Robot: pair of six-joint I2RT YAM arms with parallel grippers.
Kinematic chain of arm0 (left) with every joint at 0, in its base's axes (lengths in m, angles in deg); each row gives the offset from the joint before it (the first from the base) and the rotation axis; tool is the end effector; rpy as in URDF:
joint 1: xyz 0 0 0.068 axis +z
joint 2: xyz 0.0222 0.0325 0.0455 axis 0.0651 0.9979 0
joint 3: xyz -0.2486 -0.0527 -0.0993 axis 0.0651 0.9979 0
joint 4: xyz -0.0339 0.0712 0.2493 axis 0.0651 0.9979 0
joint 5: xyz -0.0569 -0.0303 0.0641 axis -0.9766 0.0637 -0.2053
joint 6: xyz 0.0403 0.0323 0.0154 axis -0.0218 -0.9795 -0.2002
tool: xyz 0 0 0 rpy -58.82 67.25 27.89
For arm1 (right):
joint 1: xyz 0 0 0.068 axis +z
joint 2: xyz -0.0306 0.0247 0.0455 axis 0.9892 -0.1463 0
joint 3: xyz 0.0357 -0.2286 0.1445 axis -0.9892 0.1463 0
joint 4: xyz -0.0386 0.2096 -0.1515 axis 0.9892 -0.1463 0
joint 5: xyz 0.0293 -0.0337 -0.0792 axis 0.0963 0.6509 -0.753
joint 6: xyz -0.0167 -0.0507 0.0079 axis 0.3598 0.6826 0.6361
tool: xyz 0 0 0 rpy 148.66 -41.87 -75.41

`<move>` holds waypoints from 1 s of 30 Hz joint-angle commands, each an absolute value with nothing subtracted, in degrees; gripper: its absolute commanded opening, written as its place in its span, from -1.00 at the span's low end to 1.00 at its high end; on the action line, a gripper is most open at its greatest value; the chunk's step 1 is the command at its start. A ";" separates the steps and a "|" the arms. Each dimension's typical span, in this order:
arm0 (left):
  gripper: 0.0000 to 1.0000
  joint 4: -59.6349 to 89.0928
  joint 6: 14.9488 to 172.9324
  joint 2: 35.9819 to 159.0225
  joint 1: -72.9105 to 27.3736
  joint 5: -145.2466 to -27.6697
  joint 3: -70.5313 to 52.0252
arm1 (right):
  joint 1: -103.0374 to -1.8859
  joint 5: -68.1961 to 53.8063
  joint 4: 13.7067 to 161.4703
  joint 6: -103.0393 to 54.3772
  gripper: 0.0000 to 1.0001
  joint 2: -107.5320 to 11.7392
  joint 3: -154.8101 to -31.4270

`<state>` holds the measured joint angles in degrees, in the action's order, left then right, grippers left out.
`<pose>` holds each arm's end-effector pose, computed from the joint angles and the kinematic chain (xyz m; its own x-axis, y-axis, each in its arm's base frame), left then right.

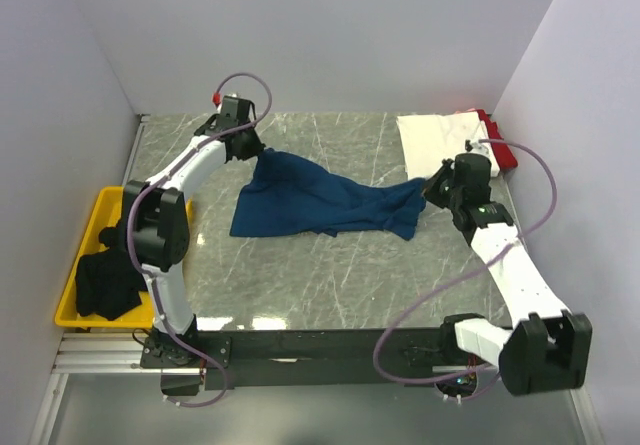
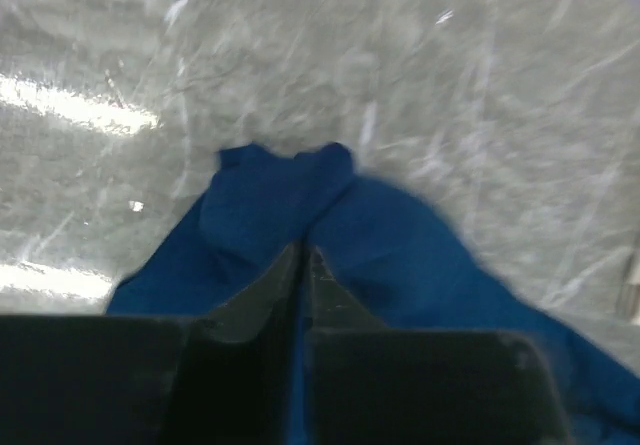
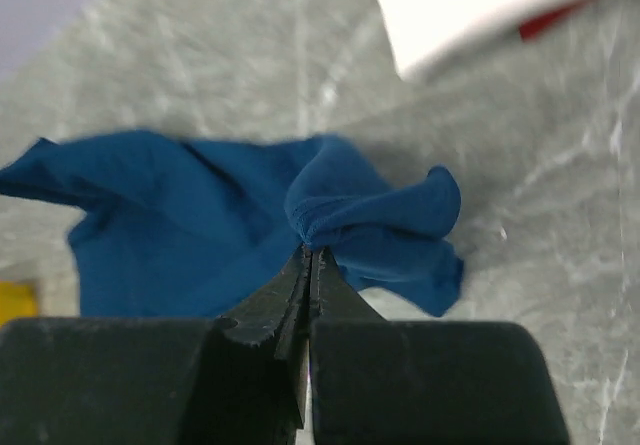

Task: Fold and stack the t-shirts
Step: Flatten the tshirt out

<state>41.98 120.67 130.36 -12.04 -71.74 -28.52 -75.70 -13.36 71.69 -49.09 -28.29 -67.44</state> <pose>0.4207 -0.1146 0.2776 -0.6226 -0.4642 -0.6300 -0.2502 0.8809 -0.4019 0.2413 0.0259 0.3038 -0.4637 0.4784 -0.7458 0.1380 0.8704 0.4725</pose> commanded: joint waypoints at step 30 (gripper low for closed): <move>-0.11 39.07 147.66 107.17 -12.35 -63.52 14.75 | -79.65 0.11 84.93 -51.80 -1.00 -31.42 -58.27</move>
